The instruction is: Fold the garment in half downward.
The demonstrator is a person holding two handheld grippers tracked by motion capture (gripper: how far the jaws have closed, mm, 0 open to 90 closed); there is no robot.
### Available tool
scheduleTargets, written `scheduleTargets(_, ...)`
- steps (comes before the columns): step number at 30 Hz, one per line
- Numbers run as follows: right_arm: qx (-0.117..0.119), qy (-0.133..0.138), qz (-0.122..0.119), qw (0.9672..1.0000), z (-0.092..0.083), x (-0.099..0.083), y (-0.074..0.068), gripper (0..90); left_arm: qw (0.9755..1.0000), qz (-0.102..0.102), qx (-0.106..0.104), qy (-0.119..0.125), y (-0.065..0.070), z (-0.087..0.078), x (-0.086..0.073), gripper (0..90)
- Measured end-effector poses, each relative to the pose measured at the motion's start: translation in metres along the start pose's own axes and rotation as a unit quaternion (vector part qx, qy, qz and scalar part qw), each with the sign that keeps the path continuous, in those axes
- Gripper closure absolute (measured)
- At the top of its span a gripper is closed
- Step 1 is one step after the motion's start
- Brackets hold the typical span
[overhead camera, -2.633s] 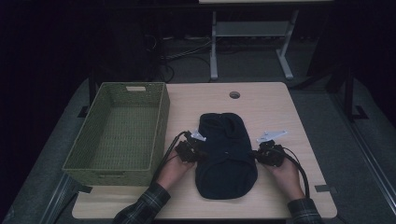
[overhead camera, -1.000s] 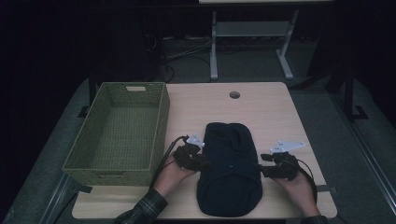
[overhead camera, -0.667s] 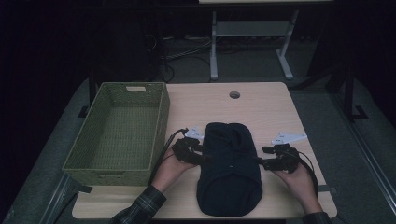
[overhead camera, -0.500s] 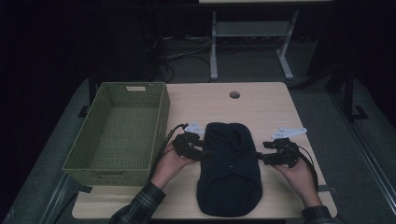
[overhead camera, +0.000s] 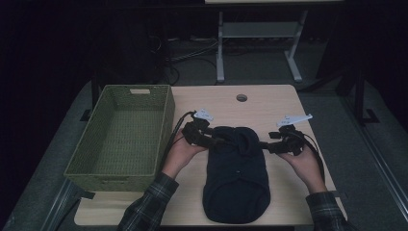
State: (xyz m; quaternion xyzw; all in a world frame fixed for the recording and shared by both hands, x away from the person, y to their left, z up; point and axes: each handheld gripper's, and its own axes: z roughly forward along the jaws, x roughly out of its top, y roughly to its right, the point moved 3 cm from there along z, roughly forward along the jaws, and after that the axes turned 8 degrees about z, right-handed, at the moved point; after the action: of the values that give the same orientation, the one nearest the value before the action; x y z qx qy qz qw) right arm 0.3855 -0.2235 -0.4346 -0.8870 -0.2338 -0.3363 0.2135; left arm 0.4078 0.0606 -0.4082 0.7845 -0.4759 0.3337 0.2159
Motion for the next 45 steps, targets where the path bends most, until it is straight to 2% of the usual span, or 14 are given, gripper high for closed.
scheduleTargets(3,-0.001,0.006,-0.001,1.0000,0.001,0.007,0.003,32.9,1.0000,-0.003,0.007,0.003,-0.008,0.002,0.006,38.9)
scheduleTargets(7,-0.005,-0.002,-0.001,1.0000,0.006,0.014,0.006,32.8,0.9999,0.001,0.015,-0.001,-0.017,0.004,0.012,38.5)
scheduleTargets(8,-0.003,0.002,0.000,1.0000,0.008,0.019,0.008,32.8,0.9998,-0.004,0.019,0.002,-0.021,0.006,0.014,39.6)
scheduleTargets(11,-0.003,-0.004,-0.001,1.0000,0.013,0.026,0.012,32.8,0.9992,-0.005,0.038,-0.007,-0.034,0.013,0.018,39.7)
scheduleTargets(15,-0.002,-0.003,0.003,1.0000,0.017,0.032,0.015,32.8,0.9988,-0.012,0.045,-0.014,-0.044,0.021,0.019,39.7)
scheduleTargets(16,-0.004,-0.005,0.005,1.0000,0.021,0.036,0.017,32.8,0.9984,-0.018,0.049,-0.023,-0.051,0.028,0.018,39.8)
scheduleTargets(20,-0.002,0.001,0.011,0.9999,0.027,0.043,0.022,32.8,0.9973,-0.032,0.049,-0.044,-0.059,0.040,0.012,37.9)
scheduleTargets(23,-0.005,-0.004,0.005,1.0000,0.034,0.045,0.024,32.9,0.9955,-0.049,0.051,-0.062,-0.068,0.057,0.002,37.6)
scheduleTargets(25,-0.005,-0.006,0.007,0.9999,0.038,0.047,0.024,32.9,0.9953,-0.052,0.051,-0.064,-0.070,0.060,0.000,37.5)
scheduleTargets(26,-0.005,-0.006,0.004,1.0000,0.040,0.048,0.025,32.9,0.9941,-0.054,0.058,-0.075,-0.074,0.067,-0.005,37.5)
scheduleTargets(33,-0.006,-0.001,0.015,0.9999,0.055,0.050,0.031,34.3,0.9917,-0.073,0.052,-0.093,-0.080,0.080,-0.017,37.1)
scheduleTargets(36,-0.011,-0.009,0.018,0.9997,0.065,0.047,0.036,34.8,0.9913,-0.068,0.053,-0.100,-0.080,0.082,-0.018,37.2)
scheduleTargets(40,-0.018,-0.015,0.021,0.9995,0.074,0.044,0.040,35.5,0.9916,-0.072,0.052,-0.093,-0.079,0.084,-0.019,37.3)
scheduleTargets(45,-0.024,-0.024,0.031,0.9989,0.085,0.039,0.048,36.0,0.9917,-0.065,0.053,-0.097,-0.079,0.084,-0.019,37.9)
